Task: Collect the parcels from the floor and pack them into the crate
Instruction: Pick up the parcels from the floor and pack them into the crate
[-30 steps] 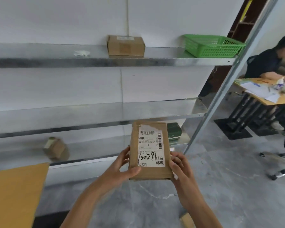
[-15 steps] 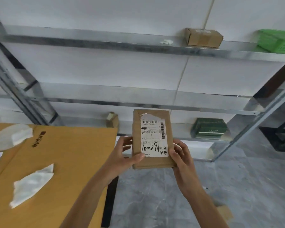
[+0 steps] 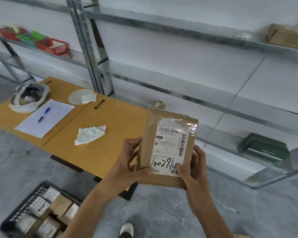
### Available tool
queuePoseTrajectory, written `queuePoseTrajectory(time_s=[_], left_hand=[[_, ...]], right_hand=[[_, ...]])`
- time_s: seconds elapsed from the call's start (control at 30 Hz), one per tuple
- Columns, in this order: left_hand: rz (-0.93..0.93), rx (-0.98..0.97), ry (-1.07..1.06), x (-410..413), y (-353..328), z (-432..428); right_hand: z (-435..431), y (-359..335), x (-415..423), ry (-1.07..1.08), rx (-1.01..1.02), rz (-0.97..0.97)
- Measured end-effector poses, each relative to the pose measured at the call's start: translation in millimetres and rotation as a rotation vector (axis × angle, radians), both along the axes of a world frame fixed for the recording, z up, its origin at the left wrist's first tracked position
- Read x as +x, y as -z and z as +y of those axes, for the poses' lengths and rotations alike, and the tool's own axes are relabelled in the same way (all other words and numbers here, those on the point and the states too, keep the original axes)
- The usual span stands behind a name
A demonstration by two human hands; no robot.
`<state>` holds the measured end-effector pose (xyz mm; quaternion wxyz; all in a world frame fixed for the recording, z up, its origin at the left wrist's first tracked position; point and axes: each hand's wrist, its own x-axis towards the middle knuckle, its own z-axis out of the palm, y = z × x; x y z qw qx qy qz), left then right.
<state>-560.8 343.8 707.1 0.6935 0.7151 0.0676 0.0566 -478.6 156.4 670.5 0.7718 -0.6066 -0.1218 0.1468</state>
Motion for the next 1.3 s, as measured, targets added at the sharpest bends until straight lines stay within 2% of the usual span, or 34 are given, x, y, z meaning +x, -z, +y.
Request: queuePoseTrajectory(time_s=[0.27,0.47,0.67,0.77,0.87,0.93,1.07,1.17,1.3], left_hand=[[-0.096,-0.040,-0.159,-92.0,-16.6,15.5],[-0.101,0.032,-0.180,-158.6,-27.8,56.0],[0.105,-0.009,-0.360,-246.6,-27.2,115.4],[0.223,0.070,-0.345,-297.5,-9.9,156.9],[0.315,0.243,-0.293,-343.1,16.9,204.6],[0.379,0.269,-0.249,-363.2,35.7,231.7],[0.550,0.278,-0.180,-365.8,69.4,257.8],[0.680,0.194,-0.142,-350.2,86.7,267.2],[0.834,0.076,-0.122,-326.1,98.0,278.3]], right_hand=[[26.4,-25.5,-62.9,-0.164,0.025,-0.188],[71.6,-31.0,-115.8,-0.246,0.046,-0.198],[145.5,-13.6,-196.2,-0.506,0.000,0.061],[182.2,0.0,-243.0,-0.494,0.038,0.234],[212.8,11.5,-282.9,-0.429,0.009,0.374],[227.3,20.3,-303.0,-0.391,-0.025,0.440],[246.3,39.2,-325.9,-0.362,-0.110,0.524],[258.7,55.2,-321.4,-0.380,-0.209,0.523],[272.1,78.3,-298.9,-0.507,-0.321,0.562]])
